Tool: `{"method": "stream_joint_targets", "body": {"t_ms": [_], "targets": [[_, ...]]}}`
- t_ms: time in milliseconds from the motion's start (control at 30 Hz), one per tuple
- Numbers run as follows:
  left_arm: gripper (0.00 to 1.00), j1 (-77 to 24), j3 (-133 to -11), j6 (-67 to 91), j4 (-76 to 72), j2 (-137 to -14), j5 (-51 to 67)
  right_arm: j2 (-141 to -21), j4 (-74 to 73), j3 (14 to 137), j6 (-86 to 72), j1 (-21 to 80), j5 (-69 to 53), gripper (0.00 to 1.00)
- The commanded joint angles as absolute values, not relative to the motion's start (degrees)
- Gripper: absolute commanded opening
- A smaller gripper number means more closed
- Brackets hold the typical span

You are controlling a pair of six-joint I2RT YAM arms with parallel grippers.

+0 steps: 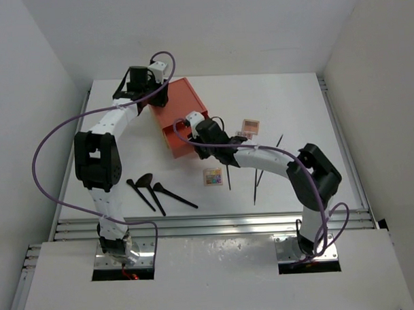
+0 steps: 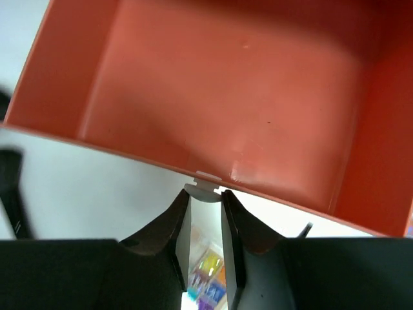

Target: Organize the makeup

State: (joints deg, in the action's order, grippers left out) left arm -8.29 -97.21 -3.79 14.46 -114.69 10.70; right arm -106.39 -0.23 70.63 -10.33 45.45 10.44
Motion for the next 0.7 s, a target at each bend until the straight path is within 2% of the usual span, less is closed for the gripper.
{"method": "stream_joint_targets", "body": {"t_ms": [0,33,67,100,200,433,600,667], "targets": [[0.47,-8.44,-97.29,-2.99,17.23,-115.58,10.02,-100.82,1.32,66.11,-10.81,46.49,6.87,0.00],[0.47,-8.44,-97.90,-2.99,17.23,-115.58,9.50,-100.55,0.88,66.01,-11.07,46.49,6.68,0.01],[0.47,-8.44,-97.91,-2.47,17.23,-115.58,9.49,-100.55,0.18,65.83,-11.25,46.41,6.24,0.08],[0.47,-8.44,-98.43,-2.46,17.23,-115.58,8.97,-100.81,-1.48,66.44,-11.42,46.49,6.07,0.34],[0.47,-7.92,-100.01,-1.41,17.23,-115.05,8.96,-100.73,-5.17,69.07,-10.55,46.58,5.98,0.63],[0.53,-4.22,-105.29,-2.71,17.75,-107.25,15.98,-94.31,-11.24,66.27,-4.49,46.67,-3.48,0.93],[0.54,-0.01,-103.37,-5.72,25.03,-97.23,19.16,-86.06,-15.64,61.71,-2.81,45.28,-3.96,0.94],[0.54,2.54,-95.48,-0.91,27.49,-91.87,14.61,-81.49,-15.82,58.03,-3.60,46.14,-0.45,0.95]]}}
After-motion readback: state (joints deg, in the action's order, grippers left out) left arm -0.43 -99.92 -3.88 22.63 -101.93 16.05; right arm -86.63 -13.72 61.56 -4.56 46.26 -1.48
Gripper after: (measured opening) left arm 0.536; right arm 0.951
